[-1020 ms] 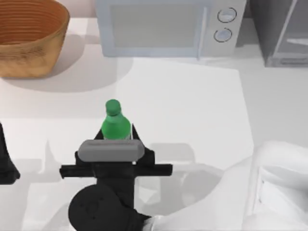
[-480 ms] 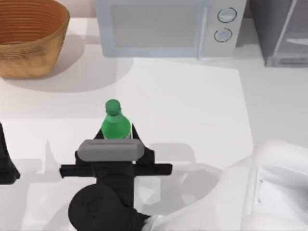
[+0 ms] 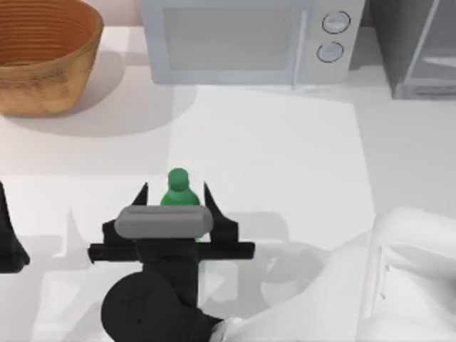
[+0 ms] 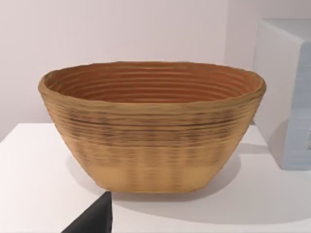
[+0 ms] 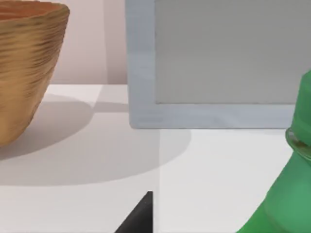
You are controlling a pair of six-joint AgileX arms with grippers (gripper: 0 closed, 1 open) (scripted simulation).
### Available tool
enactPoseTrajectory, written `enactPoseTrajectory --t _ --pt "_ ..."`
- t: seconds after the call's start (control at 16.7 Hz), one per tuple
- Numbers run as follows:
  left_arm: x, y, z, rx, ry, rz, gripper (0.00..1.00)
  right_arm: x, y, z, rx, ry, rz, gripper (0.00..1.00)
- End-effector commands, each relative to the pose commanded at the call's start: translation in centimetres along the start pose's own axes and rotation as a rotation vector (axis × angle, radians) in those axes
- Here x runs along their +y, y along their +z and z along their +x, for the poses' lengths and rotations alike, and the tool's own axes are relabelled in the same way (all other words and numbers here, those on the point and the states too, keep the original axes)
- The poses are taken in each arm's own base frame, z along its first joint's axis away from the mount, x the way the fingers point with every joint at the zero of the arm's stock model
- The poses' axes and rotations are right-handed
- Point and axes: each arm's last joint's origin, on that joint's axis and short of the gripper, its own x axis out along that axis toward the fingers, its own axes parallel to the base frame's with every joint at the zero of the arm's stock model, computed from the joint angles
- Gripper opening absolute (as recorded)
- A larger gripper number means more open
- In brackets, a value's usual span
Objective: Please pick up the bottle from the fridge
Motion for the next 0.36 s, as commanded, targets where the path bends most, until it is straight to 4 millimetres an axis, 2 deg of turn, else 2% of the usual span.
enactPoseTrajectory --t 0.36 --pt "0.00 0.00 0.00 0.000 0.000 0.000 1.00 0.00 0.00 0.00 0.000 0.000 0.000 1.00"
